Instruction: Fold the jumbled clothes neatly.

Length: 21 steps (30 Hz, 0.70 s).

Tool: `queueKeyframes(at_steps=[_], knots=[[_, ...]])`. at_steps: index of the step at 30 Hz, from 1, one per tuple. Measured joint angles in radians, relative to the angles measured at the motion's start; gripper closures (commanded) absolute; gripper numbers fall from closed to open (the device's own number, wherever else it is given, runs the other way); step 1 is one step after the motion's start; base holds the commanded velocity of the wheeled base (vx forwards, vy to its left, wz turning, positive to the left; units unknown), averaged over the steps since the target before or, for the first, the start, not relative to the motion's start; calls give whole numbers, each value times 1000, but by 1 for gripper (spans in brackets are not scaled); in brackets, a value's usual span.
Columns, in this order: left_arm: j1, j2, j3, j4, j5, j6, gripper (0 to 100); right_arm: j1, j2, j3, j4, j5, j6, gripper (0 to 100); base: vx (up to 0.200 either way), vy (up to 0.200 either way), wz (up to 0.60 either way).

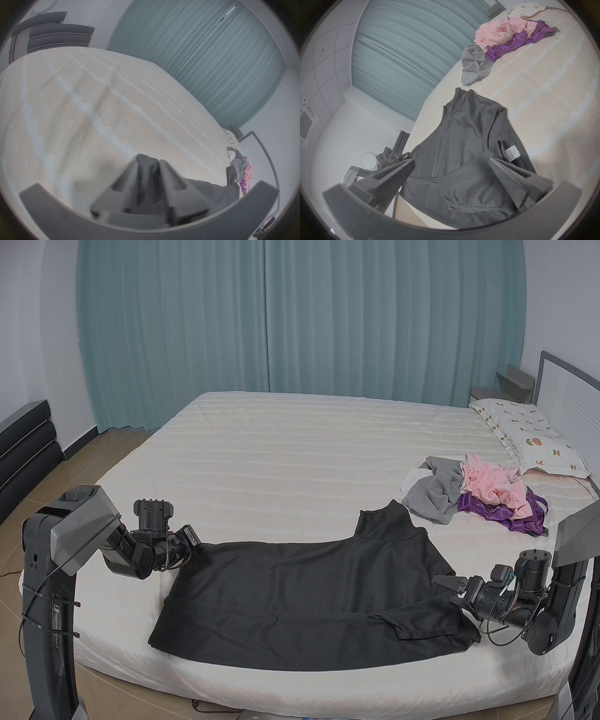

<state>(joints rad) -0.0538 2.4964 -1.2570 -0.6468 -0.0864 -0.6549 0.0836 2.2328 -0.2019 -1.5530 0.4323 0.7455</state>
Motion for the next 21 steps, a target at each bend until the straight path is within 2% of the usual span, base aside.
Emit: queueKeyframes(at_steps=[8,12,18,21], knots=[[7,-6,-2,-27,73,-73,100,0,1,-10,0,-5,-1,0,0,0,0],[9,-13,4,-29,80,-92,100,10,1,-25,0,-20,-2,0,0,0,0],[5,-19,4,-31,80,-148,100,41,8,-89,0,-89,-6,0,0,0,0],[1,-19,3,-37,81,-167,100,49,15,-140,34,-103,-7,0,0,0,0]])
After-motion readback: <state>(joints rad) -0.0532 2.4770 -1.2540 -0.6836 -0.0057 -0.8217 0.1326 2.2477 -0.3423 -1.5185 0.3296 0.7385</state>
